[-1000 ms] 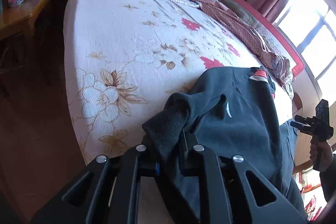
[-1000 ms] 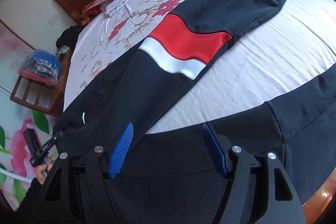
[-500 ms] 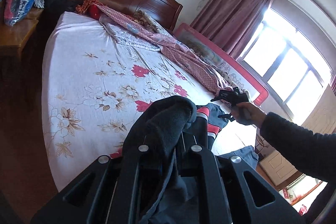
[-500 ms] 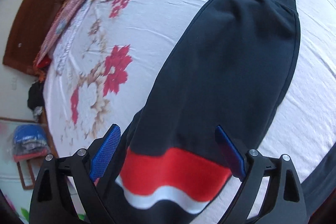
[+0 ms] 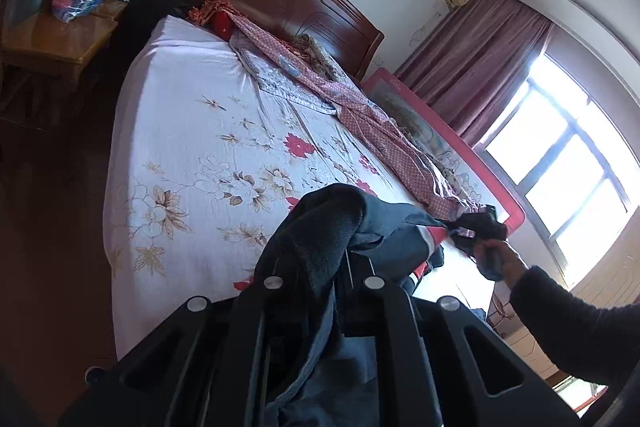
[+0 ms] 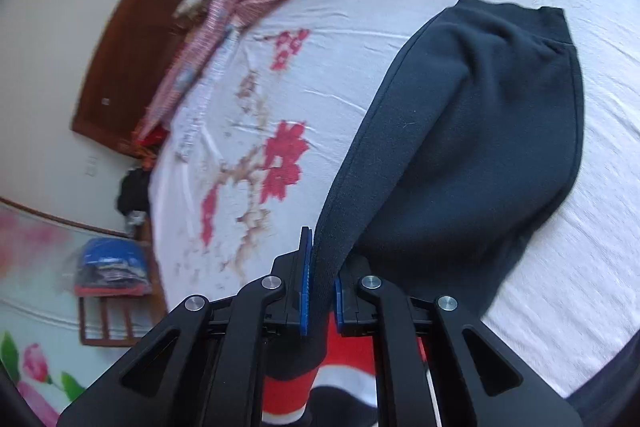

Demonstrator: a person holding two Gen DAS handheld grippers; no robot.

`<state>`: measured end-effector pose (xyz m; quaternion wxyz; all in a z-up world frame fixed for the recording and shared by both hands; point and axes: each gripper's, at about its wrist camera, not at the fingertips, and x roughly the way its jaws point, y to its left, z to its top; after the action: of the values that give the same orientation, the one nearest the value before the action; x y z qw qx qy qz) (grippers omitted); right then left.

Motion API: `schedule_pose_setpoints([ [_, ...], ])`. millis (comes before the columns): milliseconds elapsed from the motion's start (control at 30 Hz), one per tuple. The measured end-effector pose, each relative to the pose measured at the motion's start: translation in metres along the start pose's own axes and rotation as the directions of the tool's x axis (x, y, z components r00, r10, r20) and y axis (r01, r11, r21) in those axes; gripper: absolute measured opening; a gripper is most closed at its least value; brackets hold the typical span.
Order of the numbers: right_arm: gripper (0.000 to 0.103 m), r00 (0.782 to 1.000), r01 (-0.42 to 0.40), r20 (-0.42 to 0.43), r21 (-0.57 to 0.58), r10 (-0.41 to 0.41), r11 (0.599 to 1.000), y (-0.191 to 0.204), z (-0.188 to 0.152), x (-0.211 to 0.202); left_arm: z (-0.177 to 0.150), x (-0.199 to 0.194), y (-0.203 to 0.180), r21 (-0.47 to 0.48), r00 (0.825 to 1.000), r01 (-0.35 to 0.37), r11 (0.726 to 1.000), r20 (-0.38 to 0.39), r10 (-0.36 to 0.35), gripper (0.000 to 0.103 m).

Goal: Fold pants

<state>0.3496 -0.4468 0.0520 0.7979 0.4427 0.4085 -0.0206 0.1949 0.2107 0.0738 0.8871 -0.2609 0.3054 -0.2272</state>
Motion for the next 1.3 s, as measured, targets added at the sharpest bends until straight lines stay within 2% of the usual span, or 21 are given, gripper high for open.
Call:
schedule_pose_setpoints([
  [67,0.007,0.997,-0.07,0.024,0.004,0.07,0.998,-0.023,-0.03,-0.048,-0.007,-0.017,-0.008,0.023,1.0,-0.009,1.0,0.006,0.008,0.008],
  [167,0.007,0.995,-0.095,0.043,0.065,0.092,0.993,-0.078,-0.086,-0.102,-0.021,-0.047,-0.021,0.054,1.0,-0.009,0.999,0.005,0.009,0.008],
  [267,0.007,0.996,-0.094,0.028,0.175,0.09,0.98,-0.138,-0.14,-0.124,-0.044,-0.069,-0.032,0.06,1.0,-0.007,0.998,-0.025,0.008,0.008],
  [367,0.007,0.997,-0.075,0.025,0.264,0.07,0.962,-0.182,-0.182,-0.13,-0.085,-0.075,-0.041,0.08,0.993,-0.044,0.996,-0.104,0.053,0.009],
  [467,0.007,0.997,-0.073,0.05,0.314,0.061,0.947,-0.206,-0.201,-0.135,-0.118,-0.077,-0.038,0.049,0.984,-0.071,0.996,-0.162,0.078,0.009],
  [500,0.001,0.997,-0.069,0.053,0.316,0.055,0.946,-0.207,-0.204,-0.136,-0.126,-0.079,-0.035,0.028,0.983,-0.078,0.997,-0.165,0.082,0.009],
  [567,0.0,0.998,-0.042,0.064,0.267,0.026,0.963,-0.2,-0.201,-0.143,-0.132,-0.083,-0.032,0.007,0.984,-0.094,0.996,-0.153,0.094,0.009],
  [633,0.001,0.998,-0.064,0.011,0.25,0.063,0.966,-0.19,-0.198,-0.141,-0.129,-0.085,-0.03,0.019,0.982,-0.117,0.993,-0.146,0.119,0.01],
  [667,0.007,0.999,-0.029,-0.009,0.204,0.032,0.978,-0.18,-0.195,-0.141,-0.127,-0.084,-0.027,0.021,0.981,-0.13,0.991,-0.141,0.132,0.01],
  [700,0.041,0.999,0.032,-0.023,0.14,-0.029,0.99,-0.168,-0.194,-0.142,-0.124,-0.082,-0.025,0.013,0.982,-0.127,0.992,-0.14,0.128,0.01],
  [733,0.06,0.998,0.066,-0.018,0.121,-0.064,0.99,-0.163,-0.194,-0.144,-0.122,-0.08,-0.025,0.014,0.981,-0.132,0.991,-0.139,0.132,0.01],
  [767,0.072,0.998,0.063,-0.005,0.131,-0.062,0.989,-0.161,-0.195,-0.144,-0.12,-0.077,-0.025,0.021,0.981,-0.139,0.99,-0.134,0.141,0.01],
  [867,0.072,0.99,0.136,0.024,0.097,-0.138,0.986,-0.157,-0.195,-0.133,-0.117,-0.074,-0.029,0.026,0.982,-0.135,0.991,-0.127,0.137,0.01],
  [933,0.072,0.998,0.056,0.012,0.127,-0.058,0.99,-0.162,-0.197,-0.121,-0.119,-0.076,-0.03,0.018,0.984,-0.128,0.992,-0.126,0.129,0.011],
  [1067,0.072,0.998,0.043,0.029,0.132,-0.048,0.99,-0.164,-0.195,-0.103,-0.123,-0.078,-0.029,0.007,0.983,-0.128,0.992,-0.131,0.128,0.011],
  [1100,0.071,0.997,0.071,0.028,0.118,-0.075,0.99,-0.165,-0.194,-0.103,-0.123,-0.078,-0.029,0.006,0.983,-0.128,0.992,-0.13,0.128,0.011],
  [1133,0.065,0.997,0.062,0.043,0.119,-0.067,0.991,-0.165,-0.195,-0.101,-0.123,-0.078,-0.028,0.005,0.983,-0.13,0.991,-0.129,0.13,0.011],
  [1167,0.043,0.999,0.041,0.031,0.119,-0.045,0.992,-0.165,-0.195,-0.096,-0.123,-0.078,-0.027,0.001,0.983,-0.133,0.991,-0.129,0.132,0.011],
  [1200,0.017,0.997,0.068,0.019,0.103,-0.07,0.992,-0.163,-0.194,-0.092,-0.123,-0.077,-0.026,-0.004,0.983,-0.133,0.991,-0.129,0.131,0.011],
  [1233,0.005,0.998,0.064,0.024,0.081,-0.066,0.995,-0.16,-0.195,-0.09,-0.122,-0.078,-0.025,-0.006,0.983,-0.133,0.991,-0.126,0.131,0.011],
  [1300,0.004,0.999,0.027,0.026,0.078,-0.029,0.997,-0.157,-0.194,-0.093,-0.121,-0.079,-0.024,-0.003,0.983,-0.139,0.99,-0.119,0.138,0.011],
])
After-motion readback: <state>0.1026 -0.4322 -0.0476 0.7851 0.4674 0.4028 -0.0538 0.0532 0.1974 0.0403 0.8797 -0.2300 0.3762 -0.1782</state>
